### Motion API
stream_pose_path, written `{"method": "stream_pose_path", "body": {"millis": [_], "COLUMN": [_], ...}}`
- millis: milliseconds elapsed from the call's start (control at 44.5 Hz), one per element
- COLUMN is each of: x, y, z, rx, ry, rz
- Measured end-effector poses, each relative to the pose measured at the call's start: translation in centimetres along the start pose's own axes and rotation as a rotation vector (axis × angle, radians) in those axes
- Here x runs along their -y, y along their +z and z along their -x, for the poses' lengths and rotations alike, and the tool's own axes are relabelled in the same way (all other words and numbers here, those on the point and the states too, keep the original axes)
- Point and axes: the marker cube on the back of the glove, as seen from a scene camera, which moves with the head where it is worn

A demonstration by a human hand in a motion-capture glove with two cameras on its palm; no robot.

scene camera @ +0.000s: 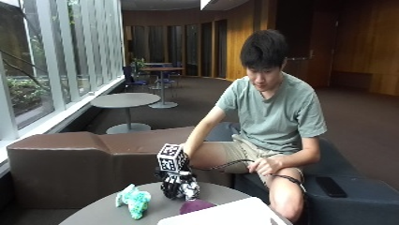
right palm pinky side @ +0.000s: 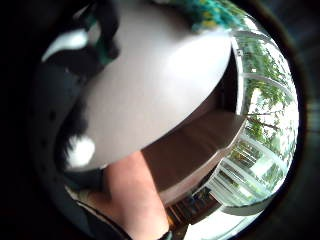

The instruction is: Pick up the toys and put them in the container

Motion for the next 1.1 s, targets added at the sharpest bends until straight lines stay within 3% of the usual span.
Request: {"method": "stream_pose_path", "body": {"millis": [112, 427, 651, 876, 1100], "x": [3.1, 4.8, 1.6, -0.7, -0.8], "y": [-1.9, -2.3, -4.1, -16.0, -30.0], "z": [1.4, 2.0, 0.1, -1.1, 5.5], "rx": [-0.022, 0.024, 0.076, 0.032, -0.102], "ry": [0.028, 0.047, 0.083, 0.125, 0.07], "rz": [-0.048, -0.095, -0.167, -0.269, -0.39]}}
